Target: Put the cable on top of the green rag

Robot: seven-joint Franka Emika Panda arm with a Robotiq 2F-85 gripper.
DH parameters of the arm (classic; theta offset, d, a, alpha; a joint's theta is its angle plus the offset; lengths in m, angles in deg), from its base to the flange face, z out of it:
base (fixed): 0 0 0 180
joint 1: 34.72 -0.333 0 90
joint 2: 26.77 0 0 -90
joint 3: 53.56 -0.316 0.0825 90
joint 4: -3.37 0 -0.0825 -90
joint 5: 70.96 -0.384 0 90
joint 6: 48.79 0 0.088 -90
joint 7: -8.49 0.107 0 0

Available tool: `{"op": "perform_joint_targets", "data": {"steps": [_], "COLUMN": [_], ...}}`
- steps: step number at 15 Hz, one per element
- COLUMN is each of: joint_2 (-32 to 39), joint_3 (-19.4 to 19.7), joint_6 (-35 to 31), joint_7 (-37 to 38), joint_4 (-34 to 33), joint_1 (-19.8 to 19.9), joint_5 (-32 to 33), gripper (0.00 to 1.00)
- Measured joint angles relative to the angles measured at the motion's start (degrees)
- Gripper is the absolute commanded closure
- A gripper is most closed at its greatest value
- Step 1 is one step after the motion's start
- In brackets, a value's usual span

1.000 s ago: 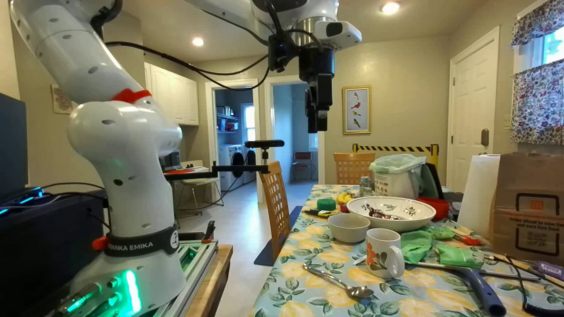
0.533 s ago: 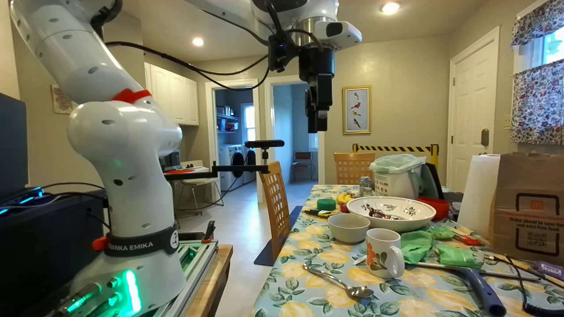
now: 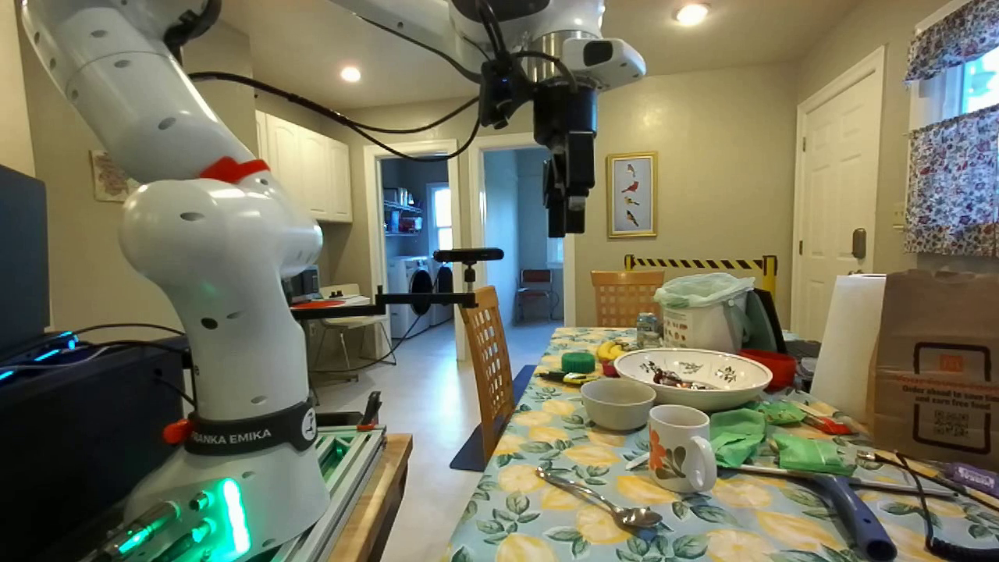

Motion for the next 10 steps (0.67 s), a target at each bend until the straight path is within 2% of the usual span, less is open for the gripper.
{"op": "perform_joint_targets", "data": {"steps": [4,10], "joint_2": [9.58,29.92], "joint_3": [0.41,1.34], "joint_6": [-3.01,-6.11], "joint_7": [-7.55,-22.08], "joint_4": [-6.48,-24.28], "joint_1": [-0.07,-0.18], "joint_5": [2.6,4.0], "gripper": [0.0,0.0]}}
